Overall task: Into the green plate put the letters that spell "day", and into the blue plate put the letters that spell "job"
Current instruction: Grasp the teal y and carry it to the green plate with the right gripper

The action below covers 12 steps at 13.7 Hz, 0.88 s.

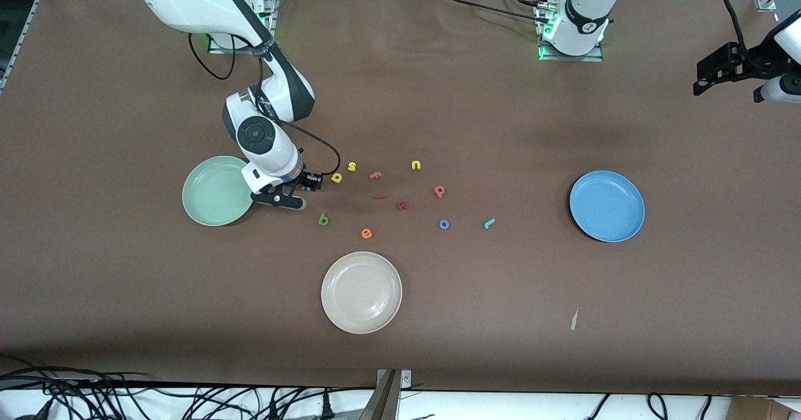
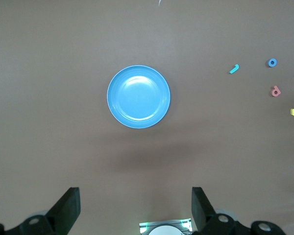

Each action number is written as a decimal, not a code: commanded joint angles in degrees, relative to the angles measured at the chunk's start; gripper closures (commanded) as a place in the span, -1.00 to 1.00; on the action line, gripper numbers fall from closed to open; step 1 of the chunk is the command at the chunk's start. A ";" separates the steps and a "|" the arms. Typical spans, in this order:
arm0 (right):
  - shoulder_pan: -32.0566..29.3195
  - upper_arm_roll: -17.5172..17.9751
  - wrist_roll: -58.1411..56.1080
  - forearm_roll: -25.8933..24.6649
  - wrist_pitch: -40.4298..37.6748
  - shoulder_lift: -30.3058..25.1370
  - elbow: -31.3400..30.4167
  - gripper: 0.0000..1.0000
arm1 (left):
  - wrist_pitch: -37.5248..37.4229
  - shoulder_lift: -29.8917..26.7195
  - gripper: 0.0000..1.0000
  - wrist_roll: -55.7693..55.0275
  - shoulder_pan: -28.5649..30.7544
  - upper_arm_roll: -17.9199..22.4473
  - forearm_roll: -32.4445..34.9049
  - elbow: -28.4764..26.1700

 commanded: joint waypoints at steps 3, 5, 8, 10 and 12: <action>0.55 -0.20 1.36 -1.19 2.16 1.07 -0.76 0.09 | -1.02 1.48 -1.00 0.00 0.42 -0.11 1.18 1.88; 0.73 -0.20 1.36 -1.19 2.25 1.77 -0.76 0.21 | -1.02 2.27 -1.00 0.09 0.24 -0.11 1.09 1.88; 0.90 -0.20 1.27 -1.19 2.07 1.87 -0.32 0.71 | -0.41 2.71 -1.00 0.17 -0.46 -0.28 0.13 1.26; 0.82 -0.46 0.66 -1.19 1.54 0.99 -0.14 0.74 | -0.41 3.24 -1.00 0.26 -0.55 -0.29 -1.10 1.70; 0.82 -1.69 -0.30 -1.63 -1.95 -1.20 0.64 0.74 | 1.08 4.11 -1.00 0.26 -0.55 -0.29 -4.43 1.18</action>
